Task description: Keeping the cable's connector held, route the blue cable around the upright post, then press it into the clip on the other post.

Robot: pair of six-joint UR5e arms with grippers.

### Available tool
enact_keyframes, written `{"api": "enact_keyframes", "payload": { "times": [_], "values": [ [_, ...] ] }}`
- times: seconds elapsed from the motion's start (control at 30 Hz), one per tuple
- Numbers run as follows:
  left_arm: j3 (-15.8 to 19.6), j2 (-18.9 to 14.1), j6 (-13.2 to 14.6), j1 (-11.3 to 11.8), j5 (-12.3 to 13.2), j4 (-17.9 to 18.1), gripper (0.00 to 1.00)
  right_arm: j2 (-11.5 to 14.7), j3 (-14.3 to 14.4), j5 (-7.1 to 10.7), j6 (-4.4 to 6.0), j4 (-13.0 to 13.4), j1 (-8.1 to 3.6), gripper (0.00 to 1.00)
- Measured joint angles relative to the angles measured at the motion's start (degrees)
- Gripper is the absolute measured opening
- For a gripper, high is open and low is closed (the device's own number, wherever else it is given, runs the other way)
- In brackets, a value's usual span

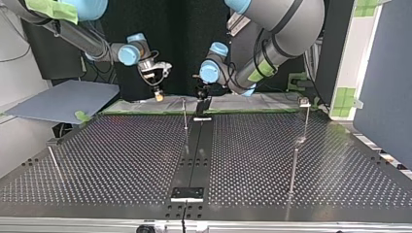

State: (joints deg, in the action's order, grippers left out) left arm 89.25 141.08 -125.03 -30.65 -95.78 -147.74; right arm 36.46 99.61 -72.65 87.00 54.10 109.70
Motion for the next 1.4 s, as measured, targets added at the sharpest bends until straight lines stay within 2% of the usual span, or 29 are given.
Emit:
{"api": "enact_keyframes", "payload": {
  "times": [0.2, 0.67, 0.9, 1.4],
  "values": [
    [0.0, 1.1, -2.4, 0.3, 2.2, 1.5, 0.0, 0.0, -1.0, 0.08, -0.21, -1.1, -0.86, 0.0],
    [0.0, 2.5, -9.7, 2.0, 8.8, 7.8, 0.0, 0.0, -1.7, 0.21, 0.28, -1.1, -2.21, 0.0],
    [-0.1, 4.6, -13.2, 3.1, 10.5, 9.9, 0.0, -0.1, -2.0, 0.3, 0.31, -1.0, -2.63, 0.0],
    [-5.0, 4.9, -16.6, 4.6, 14.8, 11.0, 0.0, -0.1, -4.2, 0.47, 0.38, -1.8, -3.04, 0.0]
  ]
}}
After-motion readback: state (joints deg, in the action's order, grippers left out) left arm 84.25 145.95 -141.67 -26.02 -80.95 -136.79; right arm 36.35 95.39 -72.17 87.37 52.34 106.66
